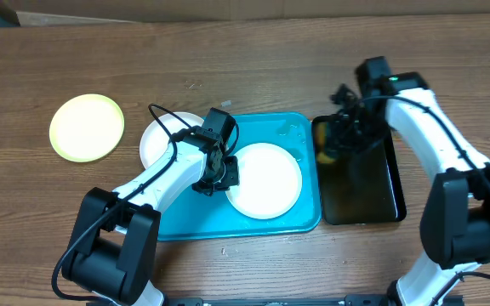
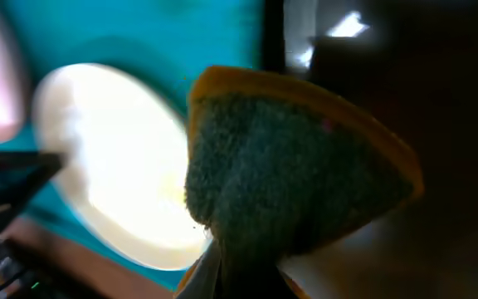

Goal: Clean dirty plates on tray and stack at the side
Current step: 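Return the sponge to the black water tray with the right gripper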

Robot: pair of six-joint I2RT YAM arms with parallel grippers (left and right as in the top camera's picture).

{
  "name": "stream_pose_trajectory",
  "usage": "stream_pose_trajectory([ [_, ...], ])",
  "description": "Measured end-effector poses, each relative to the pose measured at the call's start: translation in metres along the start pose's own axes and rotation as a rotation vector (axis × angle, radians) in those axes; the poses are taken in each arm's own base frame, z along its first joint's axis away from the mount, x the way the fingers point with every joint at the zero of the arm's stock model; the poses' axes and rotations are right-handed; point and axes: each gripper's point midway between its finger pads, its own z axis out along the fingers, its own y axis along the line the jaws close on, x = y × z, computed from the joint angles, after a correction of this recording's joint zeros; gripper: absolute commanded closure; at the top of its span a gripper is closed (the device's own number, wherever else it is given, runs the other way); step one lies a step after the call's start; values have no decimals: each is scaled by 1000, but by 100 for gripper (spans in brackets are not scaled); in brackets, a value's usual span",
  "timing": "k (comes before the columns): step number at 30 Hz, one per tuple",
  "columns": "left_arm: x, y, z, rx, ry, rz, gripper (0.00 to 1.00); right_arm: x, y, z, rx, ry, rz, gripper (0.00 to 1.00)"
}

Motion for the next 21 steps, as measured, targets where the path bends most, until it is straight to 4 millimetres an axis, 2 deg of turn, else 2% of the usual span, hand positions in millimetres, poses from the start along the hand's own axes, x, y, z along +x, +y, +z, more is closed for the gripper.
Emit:
stream_pose_trajectory([
  [2,0,0,0,0,0,0,96,-2,-22,-5,62,-14,37,96],
  [10,0,0,0,0,0,0,96,1,-62,10,225,-31,74,96],
  [11,0,0,0,0,0,0,96,0,-66,13,240,-40,77,86],
  [13,0,0,0,0,0,0,96,0,-72,17,259,-50,85,54],
  [16,0,0,0,0,0,0,95,1,-76,19,277,-54,92,40],
  [17,0,0,0,0,0,0,95,1,-76,19,279,-53,91,38],
  [19,0,0,0,0,0,0,88,1,-77,19,280,-53,96,36],
  [21,0,0,0,0,0,0,81,2,-76,16,282,-47,111,23],
])
